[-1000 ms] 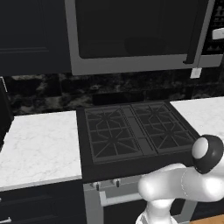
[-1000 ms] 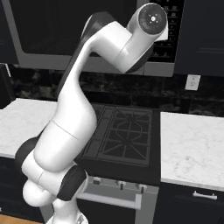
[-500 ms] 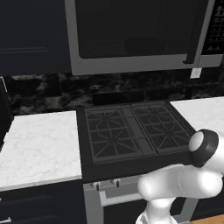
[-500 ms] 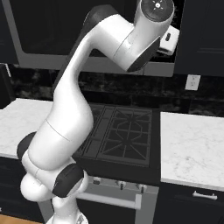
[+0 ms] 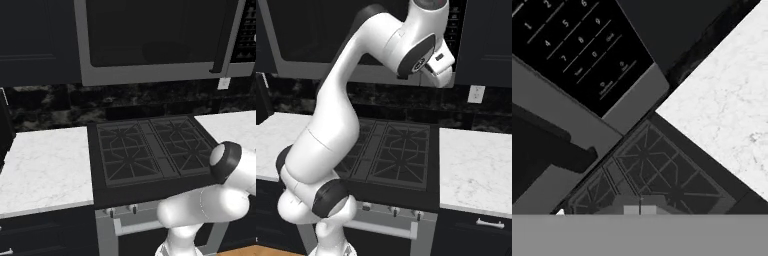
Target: Open the microwave, place the bowl with waffle inside the microwave, then close the microwave door and turn it on.
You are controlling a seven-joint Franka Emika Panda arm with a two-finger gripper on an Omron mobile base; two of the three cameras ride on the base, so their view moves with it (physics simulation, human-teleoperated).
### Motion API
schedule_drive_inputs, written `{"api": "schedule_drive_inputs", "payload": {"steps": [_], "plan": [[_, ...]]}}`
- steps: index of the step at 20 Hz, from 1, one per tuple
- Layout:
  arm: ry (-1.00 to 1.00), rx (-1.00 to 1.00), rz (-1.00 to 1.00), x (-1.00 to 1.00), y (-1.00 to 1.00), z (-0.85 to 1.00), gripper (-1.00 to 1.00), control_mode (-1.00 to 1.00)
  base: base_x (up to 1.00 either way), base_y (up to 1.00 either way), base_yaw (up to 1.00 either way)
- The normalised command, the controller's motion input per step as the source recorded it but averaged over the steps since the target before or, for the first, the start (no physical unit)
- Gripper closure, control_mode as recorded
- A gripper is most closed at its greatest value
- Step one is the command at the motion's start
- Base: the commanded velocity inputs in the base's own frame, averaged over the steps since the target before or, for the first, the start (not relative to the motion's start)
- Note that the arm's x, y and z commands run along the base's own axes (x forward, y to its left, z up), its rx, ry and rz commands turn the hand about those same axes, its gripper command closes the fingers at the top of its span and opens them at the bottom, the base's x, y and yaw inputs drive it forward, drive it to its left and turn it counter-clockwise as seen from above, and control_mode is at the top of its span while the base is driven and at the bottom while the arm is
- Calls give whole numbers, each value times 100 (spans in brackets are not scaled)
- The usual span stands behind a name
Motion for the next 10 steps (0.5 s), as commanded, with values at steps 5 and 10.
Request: {"api": "schedule_drive_inputs", "payload": {"steps": [5,10], "plan": [[5,22,-5,1,-35,-8,100,-100,0,0,0],[-2,15,-2,0,-6,-20,100,-100,0,0,0]]}}
